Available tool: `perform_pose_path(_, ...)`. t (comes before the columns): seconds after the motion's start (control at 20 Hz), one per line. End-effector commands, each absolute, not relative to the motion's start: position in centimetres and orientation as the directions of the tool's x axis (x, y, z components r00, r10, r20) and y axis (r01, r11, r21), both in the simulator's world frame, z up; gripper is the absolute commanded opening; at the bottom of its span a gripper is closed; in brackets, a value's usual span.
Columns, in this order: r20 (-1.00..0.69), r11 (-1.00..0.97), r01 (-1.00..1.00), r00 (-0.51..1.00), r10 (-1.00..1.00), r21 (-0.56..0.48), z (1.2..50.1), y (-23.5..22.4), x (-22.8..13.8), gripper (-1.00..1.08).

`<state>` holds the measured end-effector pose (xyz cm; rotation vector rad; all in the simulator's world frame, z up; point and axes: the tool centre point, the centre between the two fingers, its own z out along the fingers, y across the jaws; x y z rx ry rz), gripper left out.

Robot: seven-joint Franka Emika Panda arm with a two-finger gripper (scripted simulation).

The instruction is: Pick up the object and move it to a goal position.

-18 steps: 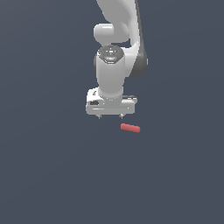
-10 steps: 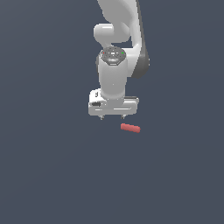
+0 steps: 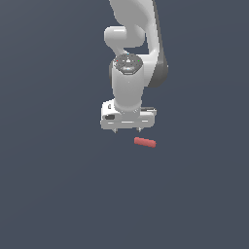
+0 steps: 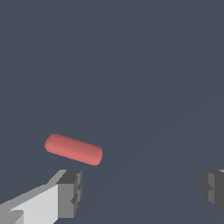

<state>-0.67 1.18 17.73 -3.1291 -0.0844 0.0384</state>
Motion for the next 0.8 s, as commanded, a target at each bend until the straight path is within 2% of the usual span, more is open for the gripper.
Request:
perform_pose_path(0.0,-0.024,-0.998,0.063,0.998,0.063,-0.012,17.6,1.3,-0.7,1.00)
perform_pose_path(0.35,-0.024,-0.989,0.149,0.989,0.149,-0.007,16.8,1.8,-0.8,1.00)
perform_pose_path(0.75,-0.024,-0.940,0.340,0.940,0.340,-0.001,14.8,3.2,-1.3,1.00)
